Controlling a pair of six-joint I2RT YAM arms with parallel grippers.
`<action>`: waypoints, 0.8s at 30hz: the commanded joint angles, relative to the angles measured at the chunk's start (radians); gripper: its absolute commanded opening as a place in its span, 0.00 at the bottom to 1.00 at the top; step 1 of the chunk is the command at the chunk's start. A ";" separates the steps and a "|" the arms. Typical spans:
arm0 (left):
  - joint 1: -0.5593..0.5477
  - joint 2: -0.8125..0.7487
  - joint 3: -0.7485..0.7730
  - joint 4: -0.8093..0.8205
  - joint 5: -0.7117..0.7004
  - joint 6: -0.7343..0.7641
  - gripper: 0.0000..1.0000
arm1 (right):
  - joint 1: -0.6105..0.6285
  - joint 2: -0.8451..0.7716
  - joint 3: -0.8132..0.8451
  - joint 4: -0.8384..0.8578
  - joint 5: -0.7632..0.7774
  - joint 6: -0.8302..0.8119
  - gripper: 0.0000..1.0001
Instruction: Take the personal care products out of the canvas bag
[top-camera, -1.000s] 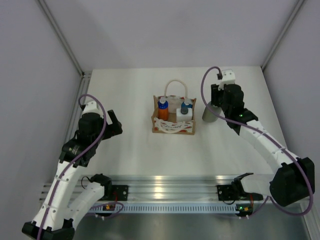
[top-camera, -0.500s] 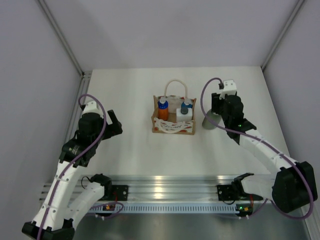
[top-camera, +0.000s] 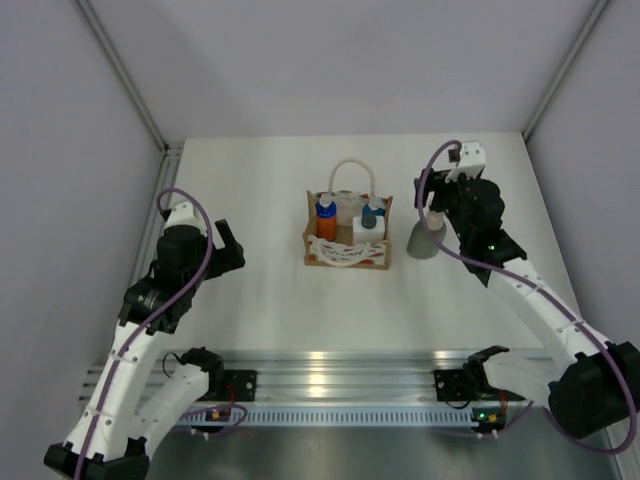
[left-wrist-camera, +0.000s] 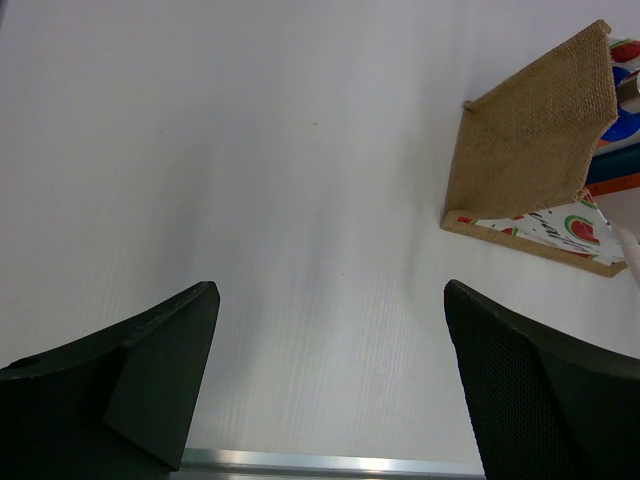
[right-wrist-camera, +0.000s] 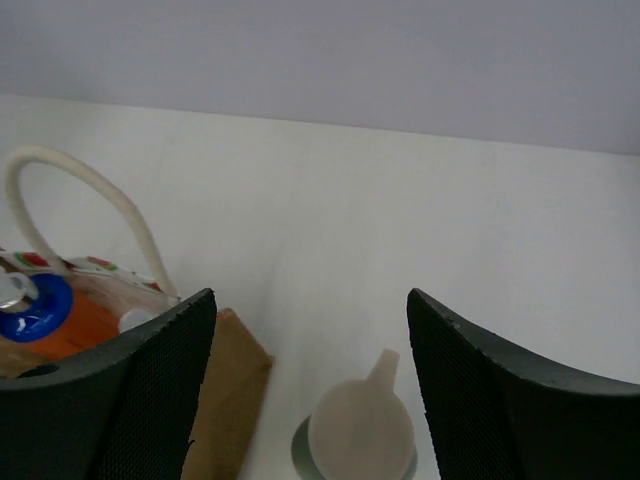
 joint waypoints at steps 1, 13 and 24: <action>-0.003 -0.007 -0.007 0.013 -0.006 0.000 0.98 | 0.027 -0.003 0.147 -0.091 -0.200 0.049 0.74; -0.003 0.093 0.034 0.045 0.082 -0.078 0.98 | 0.185 0.221 0.445 -0.569 -0.517 -0.271 0.72; -0.026 0.438 0.144 0.256 0.315 -0.227 0.98 | 0.253 0.382 0.511 -0.740 -0.460 -0.549 0.74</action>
